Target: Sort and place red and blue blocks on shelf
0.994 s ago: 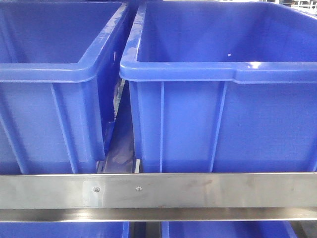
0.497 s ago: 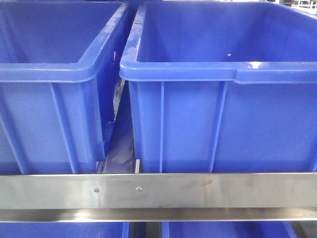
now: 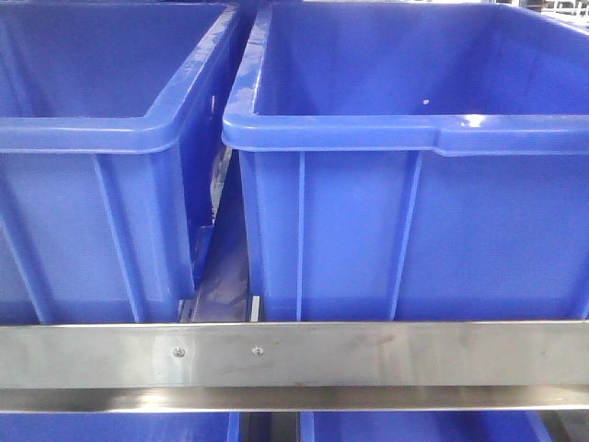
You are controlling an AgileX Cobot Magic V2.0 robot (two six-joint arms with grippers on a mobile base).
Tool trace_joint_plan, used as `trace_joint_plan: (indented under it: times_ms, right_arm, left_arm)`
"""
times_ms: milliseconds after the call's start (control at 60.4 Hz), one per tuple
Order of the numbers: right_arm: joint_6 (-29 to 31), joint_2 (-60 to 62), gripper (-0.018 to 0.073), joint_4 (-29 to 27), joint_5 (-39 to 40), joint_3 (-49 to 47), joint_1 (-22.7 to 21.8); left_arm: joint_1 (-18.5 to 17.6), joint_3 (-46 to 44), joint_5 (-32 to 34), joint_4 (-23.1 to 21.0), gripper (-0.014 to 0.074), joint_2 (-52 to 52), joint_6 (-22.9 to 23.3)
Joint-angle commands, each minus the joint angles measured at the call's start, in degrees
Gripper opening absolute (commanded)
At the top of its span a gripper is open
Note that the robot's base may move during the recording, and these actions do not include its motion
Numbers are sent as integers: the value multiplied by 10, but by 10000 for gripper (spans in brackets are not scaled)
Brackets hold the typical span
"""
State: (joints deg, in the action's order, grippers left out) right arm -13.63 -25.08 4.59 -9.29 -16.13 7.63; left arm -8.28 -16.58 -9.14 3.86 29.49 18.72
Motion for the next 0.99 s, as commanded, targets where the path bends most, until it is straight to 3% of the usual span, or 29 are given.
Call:
trace_joint_plan:
  times_ms: [0, 978]
  right_arm:
    - [1, 0, 71, 1, 43, -16, 2]
    - [1, 0, 71, 1, 43, -16, 2]
  left_arm:
    - [-1, -17, 52, -4, 127, 1, 0]
    - [-1, -17, 52, -4, 127, 3, 0]
